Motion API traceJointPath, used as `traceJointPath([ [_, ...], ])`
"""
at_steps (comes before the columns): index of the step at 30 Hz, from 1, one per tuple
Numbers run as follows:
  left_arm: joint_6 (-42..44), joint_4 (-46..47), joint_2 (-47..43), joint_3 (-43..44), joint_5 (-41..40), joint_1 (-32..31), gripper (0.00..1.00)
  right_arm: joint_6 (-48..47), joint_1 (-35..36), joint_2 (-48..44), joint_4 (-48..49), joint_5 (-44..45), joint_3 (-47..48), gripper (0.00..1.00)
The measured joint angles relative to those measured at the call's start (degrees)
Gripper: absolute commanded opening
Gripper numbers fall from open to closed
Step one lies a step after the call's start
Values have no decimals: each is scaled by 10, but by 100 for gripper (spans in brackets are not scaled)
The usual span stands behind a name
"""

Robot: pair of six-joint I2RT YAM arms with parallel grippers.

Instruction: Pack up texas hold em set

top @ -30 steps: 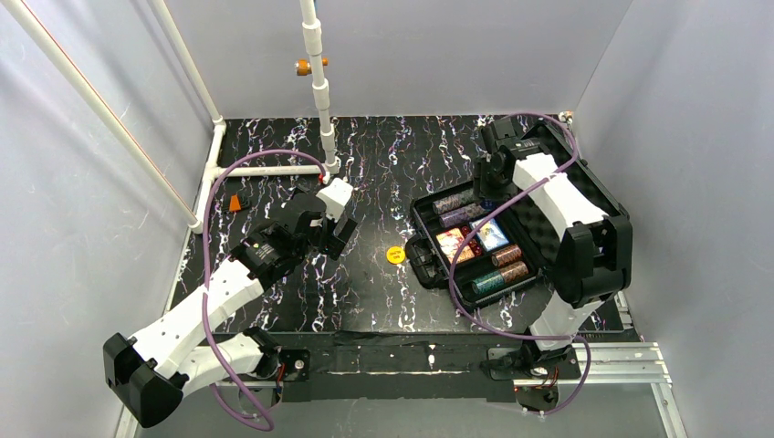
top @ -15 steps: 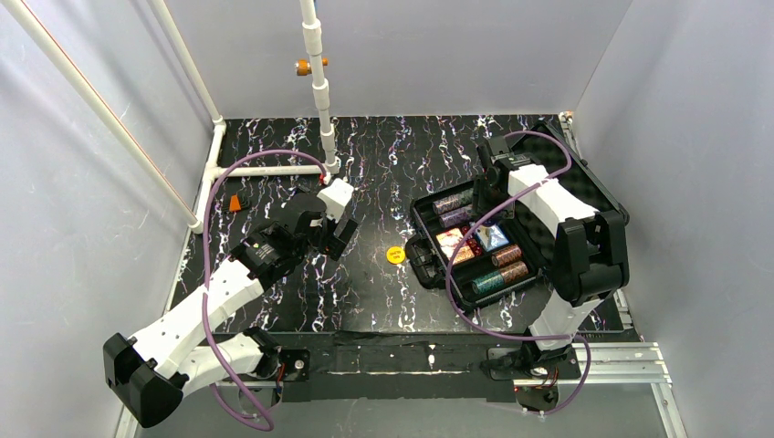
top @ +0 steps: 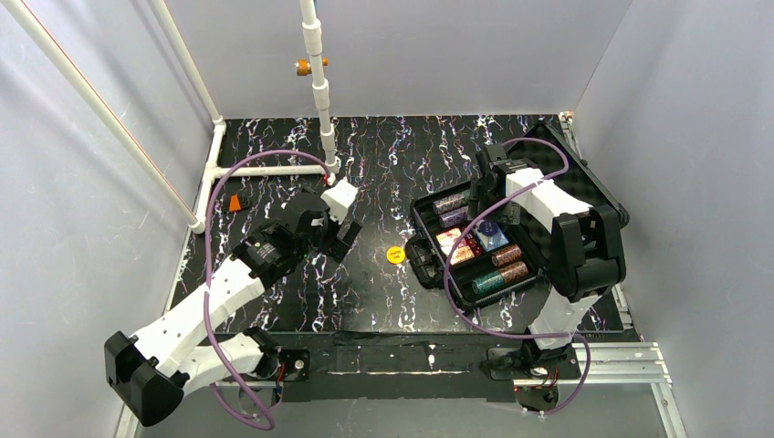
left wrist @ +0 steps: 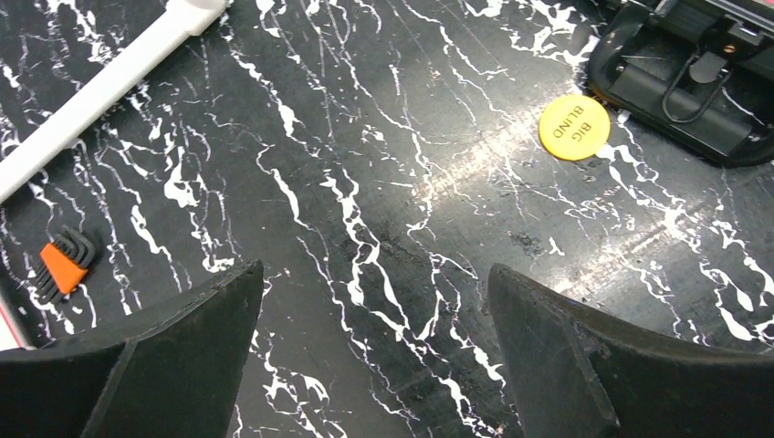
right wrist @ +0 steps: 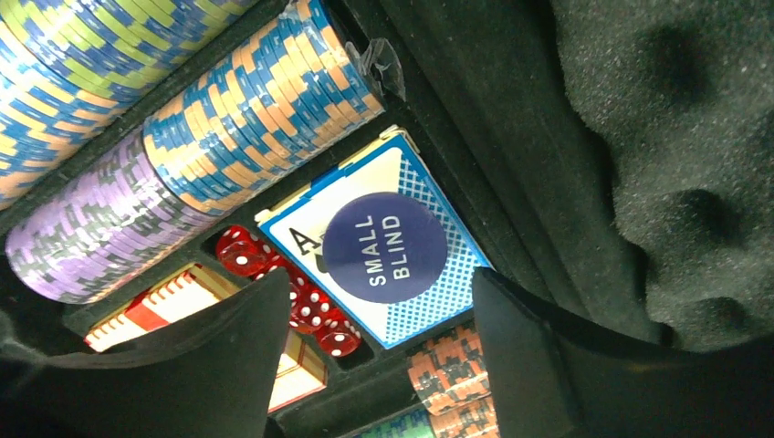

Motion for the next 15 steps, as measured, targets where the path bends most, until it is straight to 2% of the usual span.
traceJointPath([
  [6, 7, 10, 7, -8, 47, 0, 92, -1, 0, 2, 1, 7, -1, 93],
  [12, 17, 22, 30, -23, 98, -4, 92, -1, 0, -7, 1, -2, -1, 95],
  [15, 25, 40, 41, -38, 123, -9, 89, -2, 0, -33, 2, -14, -1, 95],
])
